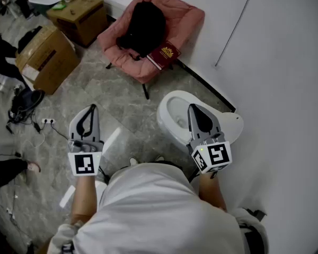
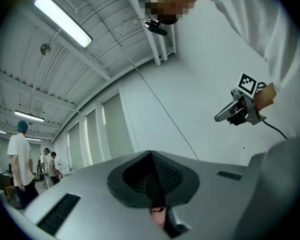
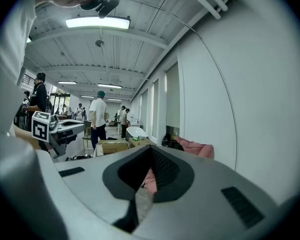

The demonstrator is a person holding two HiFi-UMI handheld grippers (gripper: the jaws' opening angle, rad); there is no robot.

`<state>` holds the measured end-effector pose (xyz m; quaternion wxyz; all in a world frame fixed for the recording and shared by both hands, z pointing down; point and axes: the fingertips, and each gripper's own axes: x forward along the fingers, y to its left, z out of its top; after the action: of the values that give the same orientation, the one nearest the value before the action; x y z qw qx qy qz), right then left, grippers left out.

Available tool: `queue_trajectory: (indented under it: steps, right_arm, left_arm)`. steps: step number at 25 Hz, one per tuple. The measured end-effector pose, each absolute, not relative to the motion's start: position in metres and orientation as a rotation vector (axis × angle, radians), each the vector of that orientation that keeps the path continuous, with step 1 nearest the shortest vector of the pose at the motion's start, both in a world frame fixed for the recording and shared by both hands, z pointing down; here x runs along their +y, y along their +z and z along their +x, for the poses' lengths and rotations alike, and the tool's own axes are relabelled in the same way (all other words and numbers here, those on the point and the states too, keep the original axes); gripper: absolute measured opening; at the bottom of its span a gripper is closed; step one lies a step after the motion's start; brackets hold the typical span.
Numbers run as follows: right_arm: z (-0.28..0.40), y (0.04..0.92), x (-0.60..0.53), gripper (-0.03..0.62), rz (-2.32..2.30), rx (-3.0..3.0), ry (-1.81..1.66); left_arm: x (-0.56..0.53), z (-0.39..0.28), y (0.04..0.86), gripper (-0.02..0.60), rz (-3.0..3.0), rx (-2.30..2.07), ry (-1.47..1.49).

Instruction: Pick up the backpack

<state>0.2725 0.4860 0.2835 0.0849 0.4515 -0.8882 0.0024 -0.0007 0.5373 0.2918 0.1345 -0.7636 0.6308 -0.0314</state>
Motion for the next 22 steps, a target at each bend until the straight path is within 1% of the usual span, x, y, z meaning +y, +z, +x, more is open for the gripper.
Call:
queue_trajectory:
  steps: [4,8,9,18,22]
  right_arm:
    - [0.272,0.281,0.495,0.02,1.355,-2.644,0.009]
    - [0.275,0.28,0.499,0.02,1.366,-2.71,0.08]
    - [0.275,0.28,0.501,0.02,1.369,-2.719,0.091]
    - [0.261,0.282,0.512,0.021,1.382,-2.703,0.072]
    - [0.257,0.296,0.51,0.021,1.39,-2.684,0.117]
  left_arm:
    - [0.544,-0.001,0.289,0.015,-2.216,1.812,-0.109]
    - [0.546,0.003,0.3,0.015,-2.136,1.662,-0.389]
    - [0.547,0.003,0.301,0.015,-2.123,1.643,-0.419]
    - [0.562,-0.011,0.31,0.015,-2.148,1.62,-0.437]
    - [0.56,-0.017,0.32,0.015,-2.166,1.619,-0.453]
